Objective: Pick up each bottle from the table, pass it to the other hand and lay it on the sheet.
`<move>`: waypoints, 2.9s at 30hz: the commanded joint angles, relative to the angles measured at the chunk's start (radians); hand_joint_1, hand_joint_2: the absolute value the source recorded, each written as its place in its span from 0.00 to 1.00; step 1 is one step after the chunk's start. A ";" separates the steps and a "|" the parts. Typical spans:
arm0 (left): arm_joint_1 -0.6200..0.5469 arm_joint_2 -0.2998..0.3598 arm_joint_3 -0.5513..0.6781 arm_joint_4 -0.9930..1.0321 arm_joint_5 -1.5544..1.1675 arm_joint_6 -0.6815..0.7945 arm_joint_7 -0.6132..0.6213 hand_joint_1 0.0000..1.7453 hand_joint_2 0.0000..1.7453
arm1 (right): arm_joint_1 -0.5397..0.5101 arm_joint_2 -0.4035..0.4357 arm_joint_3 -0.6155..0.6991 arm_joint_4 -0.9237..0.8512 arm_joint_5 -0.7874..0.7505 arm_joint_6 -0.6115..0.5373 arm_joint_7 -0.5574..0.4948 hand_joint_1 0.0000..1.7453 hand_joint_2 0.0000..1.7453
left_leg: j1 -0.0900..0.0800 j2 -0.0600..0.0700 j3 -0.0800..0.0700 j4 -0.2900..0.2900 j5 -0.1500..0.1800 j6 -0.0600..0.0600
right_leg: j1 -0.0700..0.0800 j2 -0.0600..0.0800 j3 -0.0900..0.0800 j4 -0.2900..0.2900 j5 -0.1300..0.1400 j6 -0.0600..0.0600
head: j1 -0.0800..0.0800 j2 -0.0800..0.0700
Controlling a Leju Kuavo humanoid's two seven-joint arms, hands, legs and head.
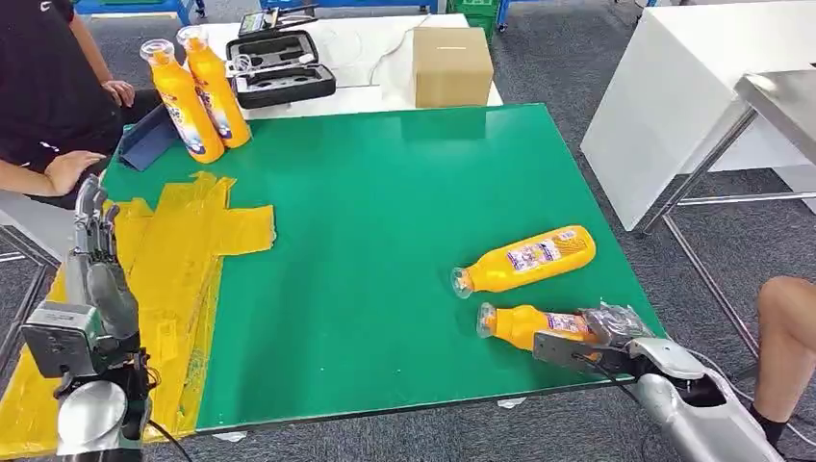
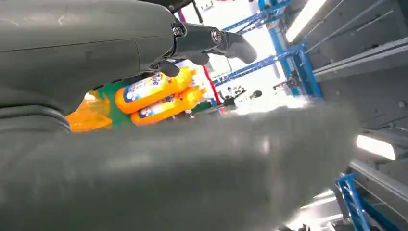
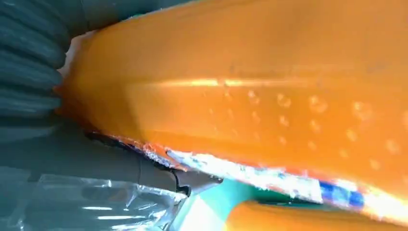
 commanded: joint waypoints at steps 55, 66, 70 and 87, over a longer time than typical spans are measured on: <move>-0.036 -0.024 -0.191 0.175 0.619 -0.481 0.193 0.00 1.00 | -0.474 0.729 0.562 0.211 -0.392 -0.134 -0.034 1.00 1.00 | 0.002 -0.005 -0.024 0.000 0.007 -0.004 | 0.000 -0.007 -0.025 0.004 0.002 -0.003 | 0.000 0.000; -0.045 -0.015 -0.212 0.185 0.541 -0.465 0.194 0.00 1.00 | -0.482 0.729 0.567 0.210 -0.397 -0.126 -0.033 1.00 1.00 | 0.001 -0.005 -0.024 0.000 0.007 -0.004 | 0.000 -0.007 -0.025 0.004 0.002 -0.003 | 0.000 0.000; -0.050 -0.002 -0.225 0.199 0.513 -0.478 0.206 0.00 1.00 | -0.484 0.727 0.575 0.203 -0.399 -0.122 -0.033 1.00 1.00 | 0.002 -0.005 -0.023 0.000 0.006 -0.004 | 0.001 -0.008 -0.024 0.004 0.002 -0.004 | 0.000 0.000; -0.084 0.040 -0.281 0.265 0.423 -0.569 0.187 1.00 1.00 | -0.508 0.733 0.597 0.222 -0.407 -0.106 -0.035 1.00 1.00 | 0.001 -0.005 -0.025 0.000 0.007 -0.004 | 0.000 -0.007 -0.025 0.004 0.002 -0.003 | 0.000 0.000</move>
